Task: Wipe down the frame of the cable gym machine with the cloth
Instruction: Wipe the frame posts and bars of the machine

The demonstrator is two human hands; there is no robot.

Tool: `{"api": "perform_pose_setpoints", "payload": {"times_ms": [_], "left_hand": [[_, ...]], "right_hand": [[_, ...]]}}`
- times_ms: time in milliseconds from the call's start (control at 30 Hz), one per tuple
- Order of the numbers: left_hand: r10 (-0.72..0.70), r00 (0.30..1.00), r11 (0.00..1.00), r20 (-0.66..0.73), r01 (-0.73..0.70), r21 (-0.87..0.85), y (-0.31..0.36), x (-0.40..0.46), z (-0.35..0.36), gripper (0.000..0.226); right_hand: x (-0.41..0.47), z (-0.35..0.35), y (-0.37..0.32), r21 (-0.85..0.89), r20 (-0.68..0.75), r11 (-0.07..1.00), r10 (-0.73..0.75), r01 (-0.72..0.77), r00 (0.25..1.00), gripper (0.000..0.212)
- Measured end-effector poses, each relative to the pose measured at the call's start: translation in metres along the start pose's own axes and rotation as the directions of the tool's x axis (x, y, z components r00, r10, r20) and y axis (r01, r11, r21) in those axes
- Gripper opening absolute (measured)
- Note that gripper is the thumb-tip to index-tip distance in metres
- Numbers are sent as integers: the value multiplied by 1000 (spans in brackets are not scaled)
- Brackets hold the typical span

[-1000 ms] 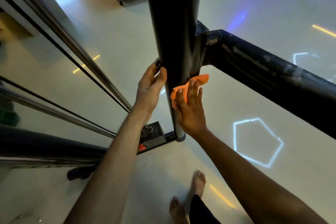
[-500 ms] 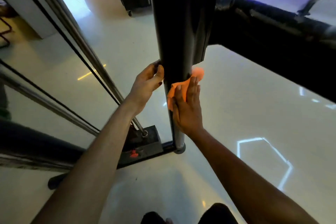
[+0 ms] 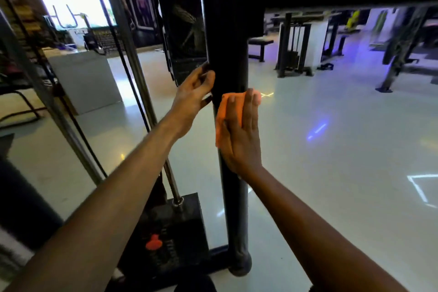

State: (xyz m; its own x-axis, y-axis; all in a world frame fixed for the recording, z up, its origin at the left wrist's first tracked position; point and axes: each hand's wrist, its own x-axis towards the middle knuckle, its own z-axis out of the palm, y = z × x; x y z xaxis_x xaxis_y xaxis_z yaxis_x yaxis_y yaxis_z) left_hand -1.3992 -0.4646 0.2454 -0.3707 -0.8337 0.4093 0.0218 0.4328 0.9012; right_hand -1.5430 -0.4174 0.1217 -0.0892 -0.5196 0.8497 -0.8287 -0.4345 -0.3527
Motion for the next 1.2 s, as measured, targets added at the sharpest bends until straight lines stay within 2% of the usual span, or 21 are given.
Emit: {"api": "perform_pose_setpoints", "payload": {"times_ms": [133, 233, 333, 400, 467, 600, 833, 900, 1067, 1200], "left_hand": [[31, 999, 999, 7, -31, 13, -3, -3, -4, 49], [67, 997, 997, -29, -66, 36, -3, -3, -4, 48], [72, 996, 995, -55, -67, 77, 3, -2, -4, 43], [95, 993, 987, -69, -85, 136, 7, 0, -5, 41], [78, 994, 987, -72, -67, 149, 11, 1, -5, 40], [1, 998, 999, -61, 1, 36, 8, 4, -10, 47], [-62, 998, 993, -7, 61, -100, -33, -18, -2, 47], [-77, 997, 990, -4, 75, -123, -39, -26, 1, 47], [-53, 998, 989, -32, 48, -142, -42, -34, 9, 43], [-41, 996, 992, -73, 31, -123, -56, -36, 11, 41]], "right_hand": [[36, -1, -16, -29, -130, 999, -31, 27, 991, 73], [-1, 9, -7, -35, -114, 999, -9, 5, 993, 69], [-40, 19, 5, -47, -59, 999, 2, -5, 998, 77], [-28, 15, 1, -27, -53, 1000, 7, -8, 999, 83], [5, 4, -14, 20, -73, 999, 28, -26, 997, 79], [49, -8, -23, 41, -111, 999, 22, -17, 994, 75], [-70, 12, 10, -16, 19, 999, 45, -45, 999, 81], [-71, 11, 9, -3, 42, 998, 62, -62, 997, 80], [-16, 4, -8, 14, -46, 998, 59, -58, 997, 76], [-58, 20, 4, -49, -51, 997, 52, -54, 997, 78]]}}
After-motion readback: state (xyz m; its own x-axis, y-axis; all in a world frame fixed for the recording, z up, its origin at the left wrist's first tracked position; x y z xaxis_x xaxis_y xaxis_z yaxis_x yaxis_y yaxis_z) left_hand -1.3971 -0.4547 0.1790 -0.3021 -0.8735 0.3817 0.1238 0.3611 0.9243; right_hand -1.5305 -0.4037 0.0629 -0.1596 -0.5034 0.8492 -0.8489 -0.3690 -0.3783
